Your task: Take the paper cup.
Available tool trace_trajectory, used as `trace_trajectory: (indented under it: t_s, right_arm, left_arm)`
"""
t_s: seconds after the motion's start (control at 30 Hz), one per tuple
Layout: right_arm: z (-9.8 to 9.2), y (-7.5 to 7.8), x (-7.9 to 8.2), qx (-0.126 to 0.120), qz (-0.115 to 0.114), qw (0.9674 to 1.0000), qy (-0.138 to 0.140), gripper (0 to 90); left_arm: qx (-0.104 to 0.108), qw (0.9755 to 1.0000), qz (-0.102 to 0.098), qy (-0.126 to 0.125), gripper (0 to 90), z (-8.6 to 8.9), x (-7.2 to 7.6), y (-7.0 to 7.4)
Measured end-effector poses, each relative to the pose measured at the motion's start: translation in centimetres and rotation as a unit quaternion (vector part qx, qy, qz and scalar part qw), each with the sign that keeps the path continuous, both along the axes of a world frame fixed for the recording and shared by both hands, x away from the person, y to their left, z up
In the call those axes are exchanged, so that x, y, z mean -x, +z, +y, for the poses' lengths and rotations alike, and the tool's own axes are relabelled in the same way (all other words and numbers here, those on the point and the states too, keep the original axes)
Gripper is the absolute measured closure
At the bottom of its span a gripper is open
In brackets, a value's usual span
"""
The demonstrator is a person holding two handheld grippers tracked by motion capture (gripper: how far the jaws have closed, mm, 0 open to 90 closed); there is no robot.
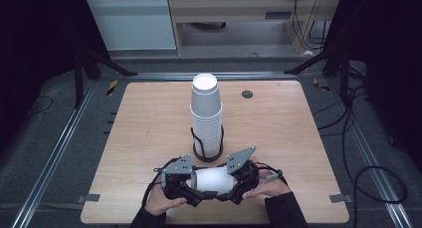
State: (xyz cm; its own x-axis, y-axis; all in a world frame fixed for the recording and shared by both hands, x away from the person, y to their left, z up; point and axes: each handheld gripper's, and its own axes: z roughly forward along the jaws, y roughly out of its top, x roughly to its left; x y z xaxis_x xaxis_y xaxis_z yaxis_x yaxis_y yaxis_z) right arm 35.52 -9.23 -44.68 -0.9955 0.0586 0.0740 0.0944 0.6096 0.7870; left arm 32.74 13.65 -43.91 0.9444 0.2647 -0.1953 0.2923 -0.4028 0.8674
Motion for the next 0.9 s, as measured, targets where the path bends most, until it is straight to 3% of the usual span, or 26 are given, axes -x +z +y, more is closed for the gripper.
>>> trace_trajectory:
  t_s: [0.67, 0.9]
  right_arm:
    - [-0.2, 0.1, 0.1, -0.013, 0.004, 0.9999, 0.003, 6.5]
    - [-1.2, 0.7, 0.1, -0.023, 0.004, 0.9996, -0.013, 5.0]
  left_arm:
    - [0.005, 1.0000, 0.005, -0.003, 19.2, 0.3, 0.0, 0.1]
    - [0.013, 0.9999, 0.002, 0.003, 19.2, 1.3, -0.1, 0.3]
